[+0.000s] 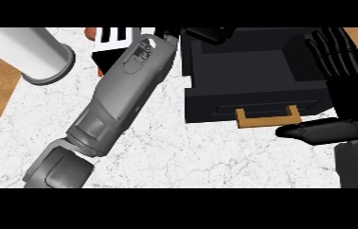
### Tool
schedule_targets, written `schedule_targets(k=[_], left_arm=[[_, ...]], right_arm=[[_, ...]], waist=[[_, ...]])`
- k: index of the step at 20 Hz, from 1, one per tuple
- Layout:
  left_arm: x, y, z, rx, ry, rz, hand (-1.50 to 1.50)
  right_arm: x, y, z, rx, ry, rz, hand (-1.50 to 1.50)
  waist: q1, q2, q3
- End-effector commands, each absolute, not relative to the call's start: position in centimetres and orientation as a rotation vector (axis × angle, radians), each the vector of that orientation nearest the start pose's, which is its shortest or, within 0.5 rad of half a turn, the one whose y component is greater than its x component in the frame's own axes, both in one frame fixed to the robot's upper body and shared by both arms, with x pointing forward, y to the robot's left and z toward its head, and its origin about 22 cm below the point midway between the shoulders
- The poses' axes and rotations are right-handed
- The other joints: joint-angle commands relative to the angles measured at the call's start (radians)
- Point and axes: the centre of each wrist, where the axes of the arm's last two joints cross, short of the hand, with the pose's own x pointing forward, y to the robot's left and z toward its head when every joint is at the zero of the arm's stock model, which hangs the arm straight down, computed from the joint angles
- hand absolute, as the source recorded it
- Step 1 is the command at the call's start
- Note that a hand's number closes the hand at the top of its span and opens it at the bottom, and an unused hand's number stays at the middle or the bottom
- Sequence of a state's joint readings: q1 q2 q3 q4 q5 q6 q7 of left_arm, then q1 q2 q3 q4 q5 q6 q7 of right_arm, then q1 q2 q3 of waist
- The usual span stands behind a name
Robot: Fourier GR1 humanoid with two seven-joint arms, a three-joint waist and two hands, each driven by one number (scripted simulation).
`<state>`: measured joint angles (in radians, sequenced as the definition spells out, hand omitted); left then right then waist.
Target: Pick up the cup, place it into the drawer and close the drawer
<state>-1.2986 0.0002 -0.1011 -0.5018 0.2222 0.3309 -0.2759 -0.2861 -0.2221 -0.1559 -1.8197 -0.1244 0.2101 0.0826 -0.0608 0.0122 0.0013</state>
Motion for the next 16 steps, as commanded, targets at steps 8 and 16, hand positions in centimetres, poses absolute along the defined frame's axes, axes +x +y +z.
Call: schedule_targets(k=[8,16], left_arm=[[44.5,3.0,14.3,0.012,-1.706,-0.489,1.5],[43.7,4.3,10.6,-0.04,-1.731,-0.409,-1.5]], right_arm=[[28.8,-25.8,15.3,0.089,-2.03,0.346,-1.5],[29.7,-23.6,16.0,0.212,-2.067,0.401,-1.5]], waist=[[-0.084,0.019,0.001],[-0.143,0.043,0.0]])
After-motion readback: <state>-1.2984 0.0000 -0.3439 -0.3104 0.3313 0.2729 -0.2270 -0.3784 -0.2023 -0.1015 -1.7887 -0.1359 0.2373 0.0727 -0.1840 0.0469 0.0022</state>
